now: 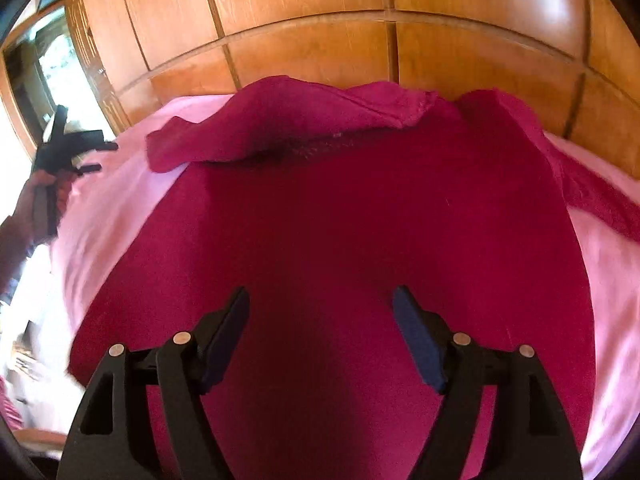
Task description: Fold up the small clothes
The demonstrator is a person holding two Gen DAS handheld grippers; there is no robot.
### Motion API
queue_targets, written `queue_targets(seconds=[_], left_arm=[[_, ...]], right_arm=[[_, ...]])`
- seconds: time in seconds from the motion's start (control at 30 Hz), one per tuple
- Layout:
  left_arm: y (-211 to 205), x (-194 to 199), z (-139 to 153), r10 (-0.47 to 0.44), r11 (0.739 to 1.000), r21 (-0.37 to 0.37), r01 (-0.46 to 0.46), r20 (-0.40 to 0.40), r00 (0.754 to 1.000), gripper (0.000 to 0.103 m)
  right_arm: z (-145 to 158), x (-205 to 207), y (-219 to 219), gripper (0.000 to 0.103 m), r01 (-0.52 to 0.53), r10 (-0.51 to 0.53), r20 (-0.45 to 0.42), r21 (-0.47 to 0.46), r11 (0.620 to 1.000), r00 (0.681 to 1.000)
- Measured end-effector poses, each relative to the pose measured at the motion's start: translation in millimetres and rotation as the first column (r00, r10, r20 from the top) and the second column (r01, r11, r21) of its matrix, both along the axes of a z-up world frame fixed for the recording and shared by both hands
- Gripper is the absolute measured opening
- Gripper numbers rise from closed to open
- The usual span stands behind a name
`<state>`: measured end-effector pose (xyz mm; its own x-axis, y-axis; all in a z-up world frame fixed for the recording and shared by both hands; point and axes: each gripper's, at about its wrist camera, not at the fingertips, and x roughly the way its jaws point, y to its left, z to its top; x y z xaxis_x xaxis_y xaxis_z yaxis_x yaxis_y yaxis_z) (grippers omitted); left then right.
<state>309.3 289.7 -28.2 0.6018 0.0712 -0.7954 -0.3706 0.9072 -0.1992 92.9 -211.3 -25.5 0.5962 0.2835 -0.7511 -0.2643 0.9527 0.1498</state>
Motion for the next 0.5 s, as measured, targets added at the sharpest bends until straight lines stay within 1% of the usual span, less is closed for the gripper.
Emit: queue_targets(seconds=[0.07, 0.1, 0.17, 0.2, 0.27, 0.33, 0.37, 0.4, 0.43, 0.47, 0.5], left_arm=[[-1, 12, -4, -0.005, 1.0, 0.025, 0.006, -0.02, 1.0, 0.062], [1, 26, -8, -0.001, 0.999, 0.046, 0.002, -0.034, 0.999, 0.062], [5, 44, -15, 0.003, 0.998, 0.056, 0.0, -0.053, 0.999, 0.062], [8, 56, -21, 0.009, 0.998, 0.061, -0.005, -0.073, 0.997, 0.062], [13, 71, -30, 0.023, 0.999, 0.049, -0.018, -0.099, 0.995, 0.062], [18, 85, -38, 0.039, 0.999, 0.009, -0.039, -0.103, 0.994, 0.062], [18, 88, -40, 0.044, 0.999, 0.006, -0.043, -0.102, 0.994, 0.061], [15, 89, -42, 0.04, 0.999, 0.021, -0.038, -0.103, 0.994, 0.046], [11, 92, -43, 0.012, 1.0, 0.02, -0.01, -0.104, 0.995, 0.017], [7, 93, -42, -0.024, 1.0, 0.014, 0.025, -0.105, 0.994, 0.006], [3, 91, -37, -0.03, 0.998, 0.048, 0.034, -0.093, 0.995, 0.006]], right_arm=[[-9, 12, 8, 0.077, 0.002, -0.003, -0.003, -0.028, 1.0, 1.0], [-12, 13, 6, 0.078, 0.0, 0.0, 0.0, -0.047, 0.999, 1.0], [-18, 12, 11, 0.083, -0.014, 0.016, 0.024, -0.091, 0.996, 1.0], [-21, 13, 12, 0.085, -0.02, 0.022, 0.027, -0.098, 0.995, 0.999], [-24, 14, 10, 0.091, -0.029, 0.031, 0.016, -0.083, 0.996, 0.999], [-25, 16, 6, 0.093, -0.027, 0.028, 0.006, -0.051, 0.998, 1.0], [-26, 17, 4, 0.095, -0.032, 0.032, 0.001, -0.031, 0.999, 0.999], [-26, 17, 4, 0.097, -0.041, 0.041, -0.003, -0.023, 0.999, 0.999], [-27, 18, 4, 0.099, -0.045, 0.045, -0.005, -0.022, 0.999, 0.999], [-26, 16, 5, 0.101, -0.05, 0.05, -0.006, -0.027, 0.998, 0.999], [-27, 17, 7, 0.101, -0.052, 0.052, -0.006, -0.032, 0.998, 0.999]])
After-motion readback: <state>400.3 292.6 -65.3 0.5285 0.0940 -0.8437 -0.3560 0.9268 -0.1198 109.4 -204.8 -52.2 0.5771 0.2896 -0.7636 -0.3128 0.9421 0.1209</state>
